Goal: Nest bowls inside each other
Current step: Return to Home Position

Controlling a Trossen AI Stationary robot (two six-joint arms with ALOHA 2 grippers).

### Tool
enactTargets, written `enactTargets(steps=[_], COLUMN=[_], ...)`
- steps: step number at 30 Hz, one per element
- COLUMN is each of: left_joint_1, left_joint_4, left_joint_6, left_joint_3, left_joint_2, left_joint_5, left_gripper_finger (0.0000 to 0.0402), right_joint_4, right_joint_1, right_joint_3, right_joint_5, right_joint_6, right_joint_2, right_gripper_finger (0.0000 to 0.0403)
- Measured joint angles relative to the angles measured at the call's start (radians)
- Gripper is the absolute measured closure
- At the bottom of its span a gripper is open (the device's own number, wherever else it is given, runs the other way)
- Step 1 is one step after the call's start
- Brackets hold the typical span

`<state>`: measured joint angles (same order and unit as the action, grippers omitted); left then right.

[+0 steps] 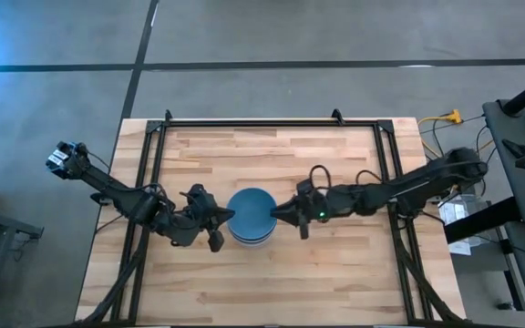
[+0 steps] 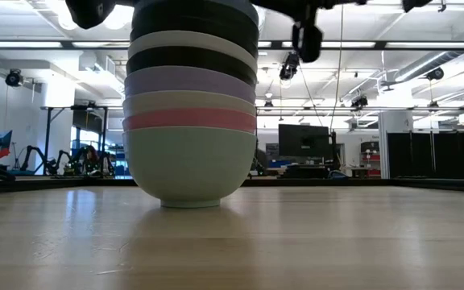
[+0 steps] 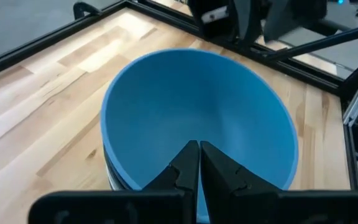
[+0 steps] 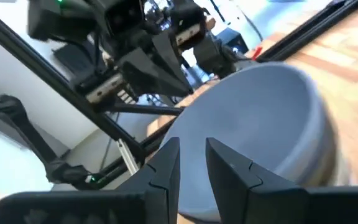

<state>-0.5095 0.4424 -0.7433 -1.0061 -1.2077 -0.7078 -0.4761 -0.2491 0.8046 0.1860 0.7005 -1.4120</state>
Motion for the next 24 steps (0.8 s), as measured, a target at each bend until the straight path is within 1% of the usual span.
enactTargets(steps=[4,8,12,21,24], left_joint_1=[0.0,0.0,0.0,0.0,0.0], left_joint_4=[0.016,0.025,0.045,0.077,0.075], left_joint_6=[-0.008,-0.008,-0.009,-0.01,-0.01], left_joint_3=[0.0,0.0,0.0,0.002,0.005], left_joint_2=[-0.001,-0.001,-0.001,-0.002,-0.002], left_joint_5=[0.001,0.002,0.004,0.017,0.017], left_gripper_finger=[0.0401,0.0401,0.0401,0.0402,0.0402], right_joint_4=[0.001,-0.002,0.016,0.178,0.182], right_joint_1=[0.001,0.001,0.001,0.007,0.008], right_joint_3=[0.047,0.091,0.124,0.175,0.179], right_joint_5=[-0.006,-0.007,-0.009,-0.008,-0.009], right_joint_6=[0.007,0.015,0.008,-0.031,-0.038], right_joint_2=[-0.091,-0.146,-0.157,-0.111,-0.102], right_gripper_finger=[0.033,0.033,0.033,0.033,0.033])
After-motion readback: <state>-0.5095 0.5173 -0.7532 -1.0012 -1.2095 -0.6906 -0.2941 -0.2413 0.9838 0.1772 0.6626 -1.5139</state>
